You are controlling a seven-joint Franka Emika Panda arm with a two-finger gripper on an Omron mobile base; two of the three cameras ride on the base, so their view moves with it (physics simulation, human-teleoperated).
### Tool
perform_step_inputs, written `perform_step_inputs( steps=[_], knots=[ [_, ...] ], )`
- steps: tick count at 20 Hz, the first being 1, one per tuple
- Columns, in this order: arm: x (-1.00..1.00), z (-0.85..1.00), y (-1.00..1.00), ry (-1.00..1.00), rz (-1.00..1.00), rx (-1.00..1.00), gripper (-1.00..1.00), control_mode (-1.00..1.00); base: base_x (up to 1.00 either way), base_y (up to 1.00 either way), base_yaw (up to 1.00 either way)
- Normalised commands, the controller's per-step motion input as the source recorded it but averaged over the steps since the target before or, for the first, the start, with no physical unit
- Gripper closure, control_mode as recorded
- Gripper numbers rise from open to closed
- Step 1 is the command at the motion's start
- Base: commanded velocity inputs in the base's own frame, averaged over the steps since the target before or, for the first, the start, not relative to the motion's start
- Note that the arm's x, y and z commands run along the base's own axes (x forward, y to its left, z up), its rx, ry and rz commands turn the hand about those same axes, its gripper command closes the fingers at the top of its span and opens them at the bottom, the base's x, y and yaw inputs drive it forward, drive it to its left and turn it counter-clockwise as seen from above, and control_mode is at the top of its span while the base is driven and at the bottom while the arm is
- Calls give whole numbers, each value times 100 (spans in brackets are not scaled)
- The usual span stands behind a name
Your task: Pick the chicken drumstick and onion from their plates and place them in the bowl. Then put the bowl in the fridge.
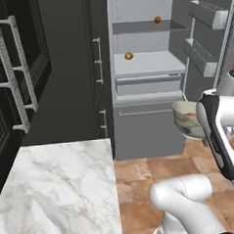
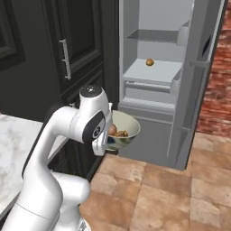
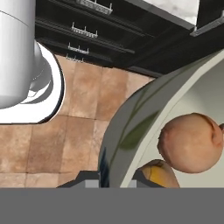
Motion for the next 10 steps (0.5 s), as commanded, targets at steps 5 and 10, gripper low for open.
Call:
perform_step_inputs(
  steps=[5,10],
  knots=[
    [0,0,0,0,0,0,100,100,25,-51,0],
    [0,0,0,0,0,0,100,100,18,-39,0]
  ],
)
